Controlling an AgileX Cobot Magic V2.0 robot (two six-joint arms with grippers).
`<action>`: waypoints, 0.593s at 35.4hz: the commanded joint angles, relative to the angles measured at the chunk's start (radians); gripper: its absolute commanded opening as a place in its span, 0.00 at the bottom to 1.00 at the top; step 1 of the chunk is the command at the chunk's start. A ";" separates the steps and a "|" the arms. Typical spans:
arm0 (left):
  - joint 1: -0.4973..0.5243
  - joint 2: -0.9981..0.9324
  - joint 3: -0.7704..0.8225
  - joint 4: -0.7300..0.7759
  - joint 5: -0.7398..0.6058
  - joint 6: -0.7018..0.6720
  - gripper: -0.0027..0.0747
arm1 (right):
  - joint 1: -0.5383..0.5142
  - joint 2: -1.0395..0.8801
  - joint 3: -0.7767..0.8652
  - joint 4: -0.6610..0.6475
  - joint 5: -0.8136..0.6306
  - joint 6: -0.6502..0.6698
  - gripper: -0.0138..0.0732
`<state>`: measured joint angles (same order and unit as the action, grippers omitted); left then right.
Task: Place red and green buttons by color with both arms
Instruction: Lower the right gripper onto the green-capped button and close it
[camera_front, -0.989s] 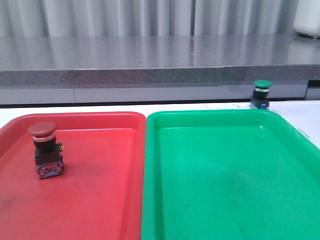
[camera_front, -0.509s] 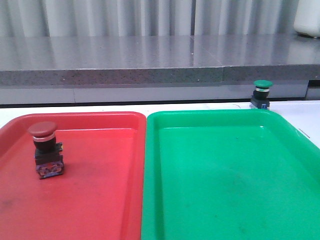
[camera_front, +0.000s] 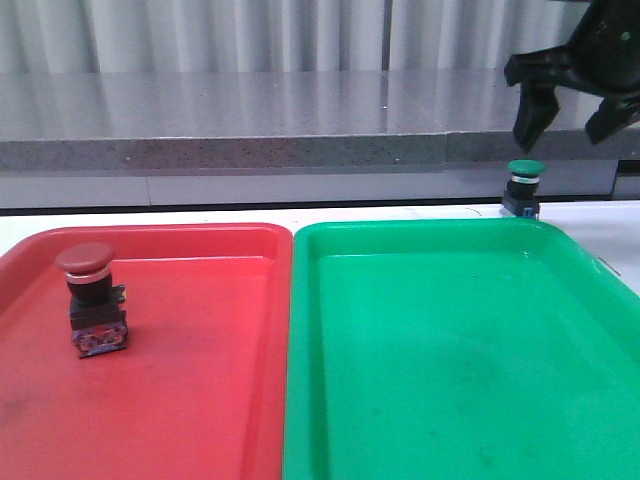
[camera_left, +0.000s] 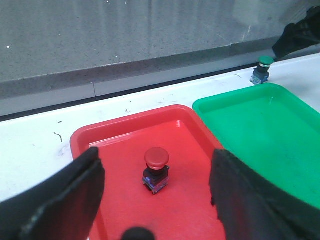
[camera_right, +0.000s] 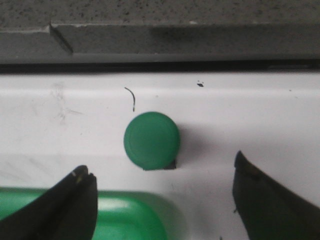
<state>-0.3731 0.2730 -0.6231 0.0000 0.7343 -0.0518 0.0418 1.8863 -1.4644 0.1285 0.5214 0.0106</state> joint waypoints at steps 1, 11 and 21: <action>-0.005 0.010 -0.025 0.000 -0.077 -0.007 0.60 | 0.002 0.039 -0.107 0.021 -0.035 -0.011 0.82; -0.005 0.010 -0.025 0.000 -0.077 -0.007 0.60 | 0.002 0.172 -0.224 0.021 -0.035 -0.011 0.82; -0.005 0.010 -0.025 0.000 -0.077 -0.007 0.60 | 0.002 0.186 -0.240 0.031 -0.017 -0.011 0.50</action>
<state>-0.3731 0.2730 -0.6231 0.0000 0.7343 -0.0518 0.0418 2.1392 -1.6686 0.1466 0.5386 0.0106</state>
